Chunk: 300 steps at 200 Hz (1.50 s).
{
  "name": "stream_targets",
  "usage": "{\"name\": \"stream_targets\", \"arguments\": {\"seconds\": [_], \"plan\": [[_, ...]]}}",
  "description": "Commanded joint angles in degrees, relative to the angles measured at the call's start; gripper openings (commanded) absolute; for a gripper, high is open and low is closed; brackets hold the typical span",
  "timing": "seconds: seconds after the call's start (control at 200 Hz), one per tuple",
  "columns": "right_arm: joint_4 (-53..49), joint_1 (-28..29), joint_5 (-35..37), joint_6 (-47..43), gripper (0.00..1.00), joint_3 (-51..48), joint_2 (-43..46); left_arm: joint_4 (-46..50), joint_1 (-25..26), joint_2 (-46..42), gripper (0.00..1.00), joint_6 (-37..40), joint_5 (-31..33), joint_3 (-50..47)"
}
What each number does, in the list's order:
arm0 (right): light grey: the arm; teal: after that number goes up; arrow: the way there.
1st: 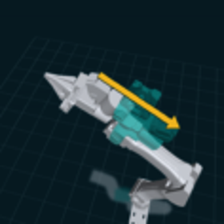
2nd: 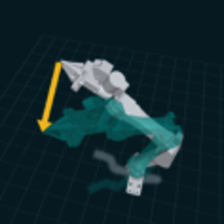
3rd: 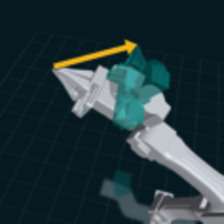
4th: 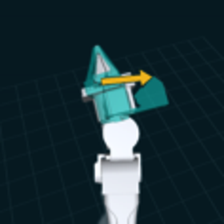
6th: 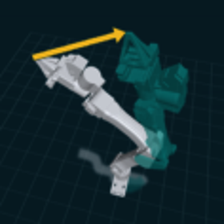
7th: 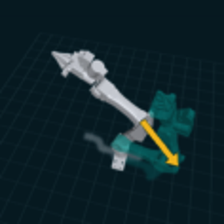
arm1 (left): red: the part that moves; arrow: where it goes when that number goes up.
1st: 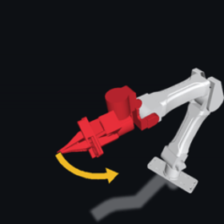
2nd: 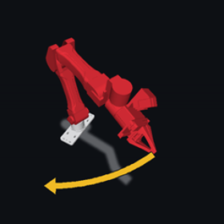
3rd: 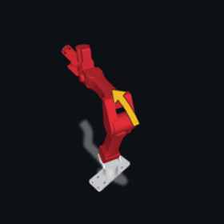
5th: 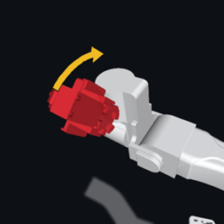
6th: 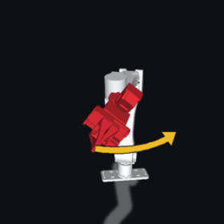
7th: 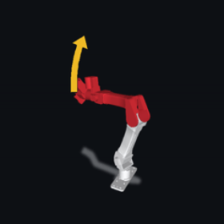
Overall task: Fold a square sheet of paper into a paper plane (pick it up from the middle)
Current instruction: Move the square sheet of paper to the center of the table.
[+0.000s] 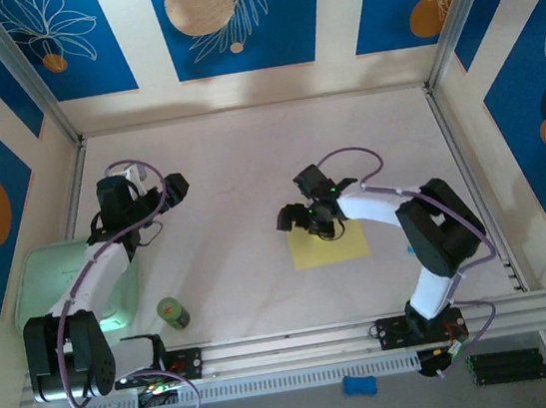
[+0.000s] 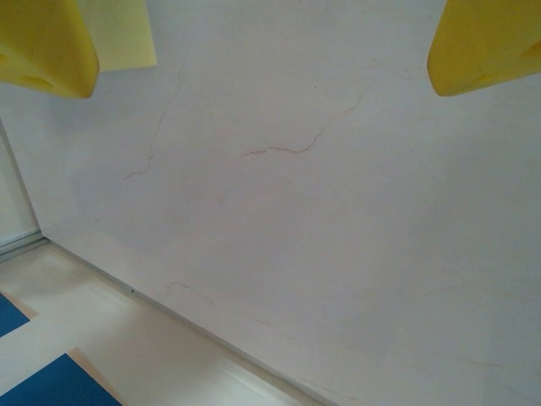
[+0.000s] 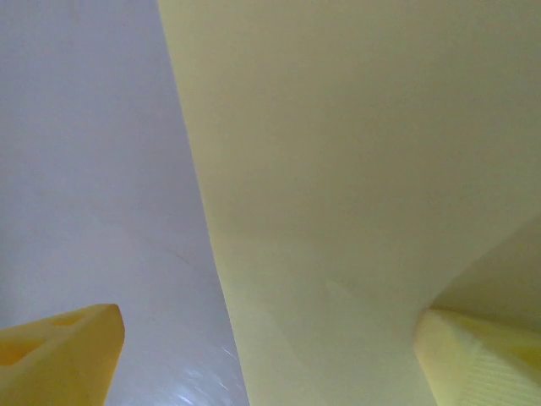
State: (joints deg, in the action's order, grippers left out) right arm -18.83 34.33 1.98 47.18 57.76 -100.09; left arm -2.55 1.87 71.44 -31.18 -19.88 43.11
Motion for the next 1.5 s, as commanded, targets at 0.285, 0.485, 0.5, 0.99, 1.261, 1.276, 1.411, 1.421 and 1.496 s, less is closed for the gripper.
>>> {"name": "stream_targets", "arguments": {"seconds": [0.285, 0.485, 0.5, 0.99, 1.261, 1.276, 1.411, 1.421, 1.496], "plan": [[-5.4, 6.3, -2.4, 15.2, 0.87, 33.5, -26.9, 7.2, 1.2, -4.2, 0.99, -1.8, 2.7, -1.1], [-3.4, 4.7, -6.0, 15.0, 0.87, 40.2, -25.8, 10.8, 1.6, -5.3, 1.00, -2.2, 2.8, 0.3], [-3.0, 4.3, -6.5, 15.0, 0.87, 39.8, -25.1, 10.8, 1.8, -5.3, 1.00, -2.3, 2.7, 0.4], [6.5, -12.8, -8.1, 1.4, 0.88, 4.5, 5.5, 19.8, 22.1, 12.9, 1.00, -7.5, 9.0, 13.1], [3.9, -20.8, -5.1, -4.2, 0.88, 1.8, 8.2, 32.7, 31.7, 34.5, 0.97, -6.6, 16.3, 34.8], [3.8, -21.0, -5.2, -4.3, 0.89, 1.8, 8.2, 33.3, 32.0, 35.6, 0.96, -6.5, 16.5, 35.9], [4.0, -22.9, -5.6, -4.6, 0.92, 1.6, 8.1, 38.4, 33.5, 44.0, 0.95, -5.6, 18.1, 45.2], [4.1, -23.0, -5.6, -4.6, 0.92, 1.6, 8.1, 38.7, 33.7, 44.5, 0.95, -5.4, 18.2, 45.7], [4.1, -23.6, -5.7, -4.6, 0.92, 1.7, 8.1, 41.8, 34.5, 47.8, 0.95, -3.9, 18.5, 49.4]]}}
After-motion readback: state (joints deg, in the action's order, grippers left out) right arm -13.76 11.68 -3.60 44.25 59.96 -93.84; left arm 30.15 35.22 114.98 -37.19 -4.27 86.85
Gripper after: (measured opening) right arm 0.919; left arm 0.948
